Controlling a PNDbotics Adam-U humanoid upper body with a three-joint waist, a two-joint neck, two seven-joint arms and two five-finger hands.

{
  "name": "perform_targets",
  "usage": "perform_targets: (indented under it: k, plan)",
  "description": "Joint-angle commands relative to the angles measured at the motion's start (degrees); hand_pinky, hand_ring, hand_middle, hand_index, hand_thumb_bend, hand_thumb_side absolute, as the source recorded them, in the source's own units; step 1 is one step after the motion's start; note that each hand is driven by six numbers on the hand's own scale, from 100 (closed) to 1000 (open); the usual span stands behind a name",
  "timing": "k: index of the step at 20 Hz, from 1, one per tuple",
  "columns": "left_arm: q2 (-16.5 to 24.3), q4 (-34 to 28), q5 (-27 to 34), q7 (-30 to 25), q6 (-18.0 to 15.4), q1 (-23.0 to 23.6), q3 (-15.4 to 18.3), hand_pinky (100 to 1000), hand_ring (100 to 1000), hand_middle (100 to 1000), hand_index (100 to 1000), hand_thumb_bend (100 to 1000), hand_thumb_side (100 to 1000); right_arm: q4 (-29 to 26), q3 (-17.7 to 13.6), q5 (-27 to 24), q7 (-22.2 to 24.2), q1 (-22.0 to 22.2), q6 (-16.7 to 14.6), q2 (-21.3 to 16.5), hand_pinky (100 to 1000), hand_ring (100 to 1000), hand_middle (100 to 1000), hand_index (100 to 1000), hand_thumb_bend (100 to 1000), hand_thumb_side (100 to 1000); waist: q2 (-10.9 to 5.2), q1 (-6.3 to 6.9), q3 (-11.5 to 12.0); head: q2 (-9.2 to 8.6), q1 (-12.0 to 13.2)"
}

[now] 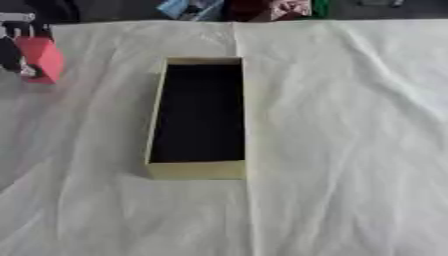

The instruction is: Pick up objects on the table and place them in the box.

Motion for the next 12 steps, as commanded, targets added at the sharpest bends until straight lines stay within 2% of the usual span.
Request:
perform_targets:
  k: [1,12]
  plan:
    - [-0.9,-3.6,0.7,-0.3,-0.3,-2.5,-1.1,693,679,633,681,304,100,-0.8,-0.9,-0.6,-0.1,-0.7,-0.1,-2.2,875,866,873,847,100,448,-2.55,-0.27,-0.1,0.87,-0.4]
    - [-8.3,-8.7,7.1,1.4,3.5,-6.0,-5.8,687,677,637,680,259,100,-0.8,-0.7,-1.4,0.4,-1.4,-0.3,-2.2,875,866,873,847,100,445,-3.78,0.21,-0.5,1.71,-1.3]
